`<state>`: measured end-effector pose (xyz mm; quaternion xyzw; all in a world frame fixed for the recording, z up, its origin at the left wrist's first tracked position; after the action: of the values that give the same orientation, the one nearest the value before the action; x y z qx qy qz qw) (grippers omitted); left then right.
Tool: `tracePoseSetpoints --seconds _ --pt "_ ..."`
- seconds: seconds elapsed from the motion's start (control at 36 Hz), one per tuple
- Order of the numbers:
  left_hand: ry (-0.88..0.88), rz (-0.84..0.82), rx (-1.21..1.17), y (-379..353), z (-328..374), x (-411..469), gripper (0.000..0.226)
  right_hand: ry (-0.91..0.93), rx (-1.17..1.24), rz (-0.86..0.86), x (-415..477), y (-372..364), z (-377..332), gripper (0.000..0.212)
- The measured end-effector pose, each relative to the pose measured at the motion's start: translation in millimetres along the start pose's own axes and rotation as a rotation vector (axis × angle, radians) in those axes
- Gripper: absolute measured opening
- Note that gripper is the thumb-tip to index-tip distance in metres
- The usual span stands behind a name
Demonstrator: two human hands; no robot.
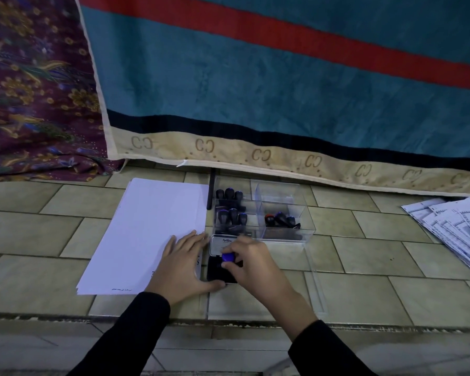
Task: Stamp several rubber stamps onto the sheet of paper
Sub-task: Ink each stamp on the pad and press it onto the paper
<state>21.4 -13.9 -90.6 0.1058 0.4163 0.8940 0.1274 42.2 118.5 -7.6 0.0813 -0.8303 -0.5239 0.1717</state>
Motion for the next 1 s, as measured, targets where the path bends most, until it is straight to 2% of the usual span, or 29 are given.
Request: tracePoseSetpoints --seconds 0.36,0.5,0.61,0.67,0.75,0.86,1.0 --pt "-0.025 -0.013 0.061 4.7 3.7 1.4 0.114 -0.018 -0.016 -0.039 6.4 -4.1 5.0 0.025" --pt "-0.057 0.110 0.016 39.1 -5.7 -2.4 0.086 -0.046 0.031 -0.032 3.2 -6.8 9.7 0.027" --pt "0.093 0.319 0.017 84.7 -44.9 -9.7 0.052 -0.047 0.049 -0.013 2.0 -7.1 11.1 0.025" --pt "0.231 0.356 0.073 97.1 -69.8 -16.4 0.048 -0.053 0.039 -0.009 3.5 -4.9 13.1 0.024" --pt "0.396 0.324 0.112 97.6 -99.2 -28.5 0.052 -0.039 0.058 0.033 10.6 1.0 7.3 0.022" --pt "0.420 0.338 0.151 89.2 -107.0 -35.4 0.051 0.043 0.115 0.045 25.9 -3.9 -22.1 0.025" --pt "0.405 0.376 0.152 89.9 -111.8 -37.4 0.050 0.143 0.133 -0.049 47.0 -28.9 -63.3 0.027"
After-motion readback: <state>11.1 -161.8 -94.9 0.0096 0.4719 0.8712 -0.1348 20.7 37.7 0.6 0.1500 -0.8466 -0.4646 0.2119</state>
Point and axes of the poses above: each hand's wrist, its own x-axis towards the middle knuckle, its own y-axis out of the back of the hand, z = x × y, the point moved 8 cm from there along x, towards the middle knuckle, and after that the axes turned 12 degrees about -x, right-handed, at the moved point
